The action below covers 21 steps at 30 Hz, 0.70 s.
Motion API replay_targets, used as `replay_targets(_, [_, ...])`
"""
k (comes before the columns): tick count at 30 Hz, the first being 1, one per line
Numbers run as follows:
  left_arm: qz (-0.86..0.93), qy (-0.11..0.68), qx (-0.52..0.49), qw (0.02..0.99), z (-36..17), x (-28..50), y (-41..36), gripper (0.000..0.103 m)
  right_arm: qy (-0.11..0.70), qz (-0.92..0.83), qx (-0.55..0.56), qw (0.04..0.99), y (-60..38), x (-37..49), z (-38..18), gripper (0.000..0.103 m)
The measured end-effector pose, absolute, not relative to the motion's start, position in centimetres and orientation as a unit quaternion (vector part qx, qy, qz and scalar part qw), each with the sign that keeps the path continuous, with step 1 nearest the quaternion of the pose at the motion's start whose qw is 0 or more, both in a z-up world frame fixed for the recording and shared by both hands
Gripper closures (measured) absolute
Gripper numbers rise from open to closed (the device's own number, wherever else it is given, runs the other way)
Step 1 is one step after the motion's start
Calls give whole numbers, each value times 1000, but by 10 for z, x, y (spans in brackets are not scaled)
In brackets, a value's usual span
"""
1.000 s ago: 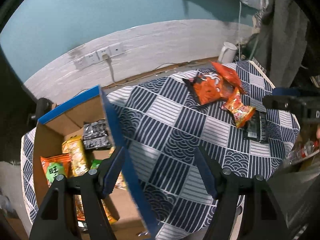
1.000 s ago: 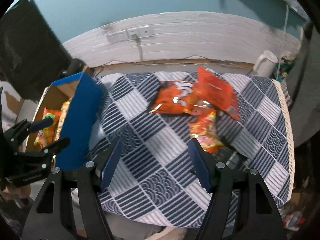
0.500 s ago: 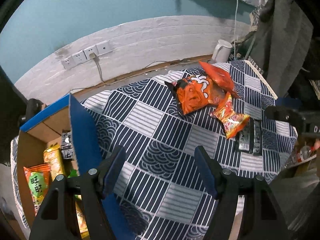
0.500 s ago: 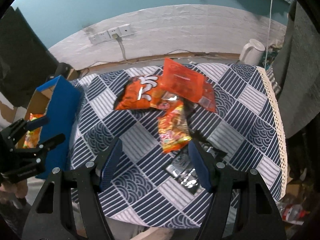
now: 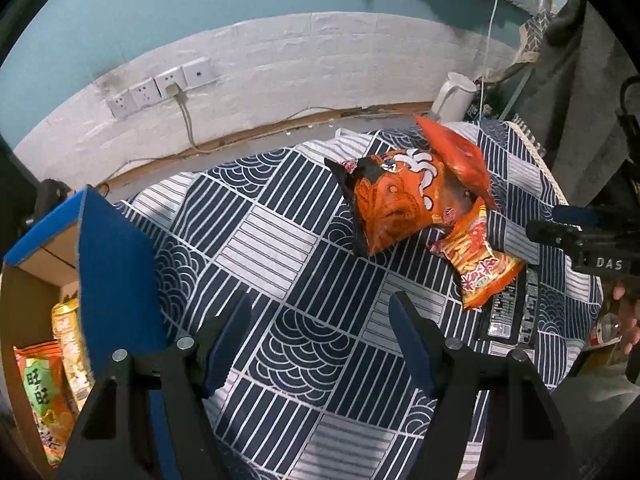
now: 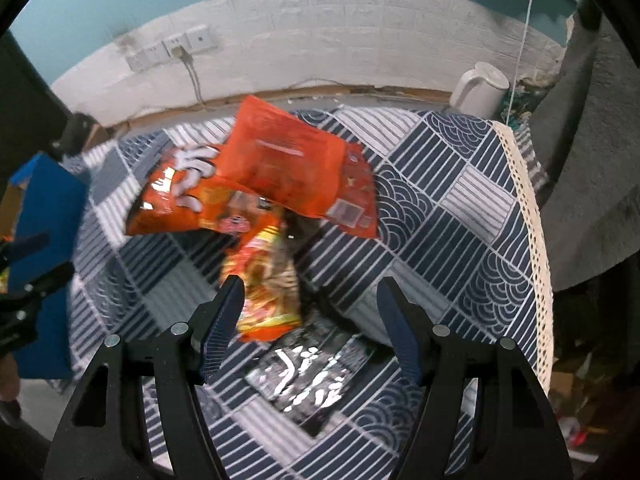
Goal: Organize snacks
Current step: 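Grasp the black snack bag on the cloth with the right tool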
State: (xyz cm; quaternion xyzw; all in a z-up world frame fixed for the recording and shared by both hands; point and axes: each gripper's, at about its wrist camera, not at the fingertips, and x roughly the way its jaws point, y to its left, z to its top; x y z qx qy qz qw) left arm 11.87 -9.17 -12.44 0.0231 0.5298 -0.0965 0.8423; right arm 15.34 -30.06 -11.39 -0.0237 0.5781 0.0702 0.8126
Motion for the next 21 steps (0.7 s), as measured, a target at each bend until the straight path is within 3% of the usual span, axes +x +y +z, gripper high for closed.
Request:
replay_targets(10, [-100,551,7,828,-149,133,-96,30,612,53,-33,789,-306,174,-163,34])
replay_targets(21, [-98,565,-6,819,-155,136,-97,30,620,121,-55,773,-267,161,-179,34])
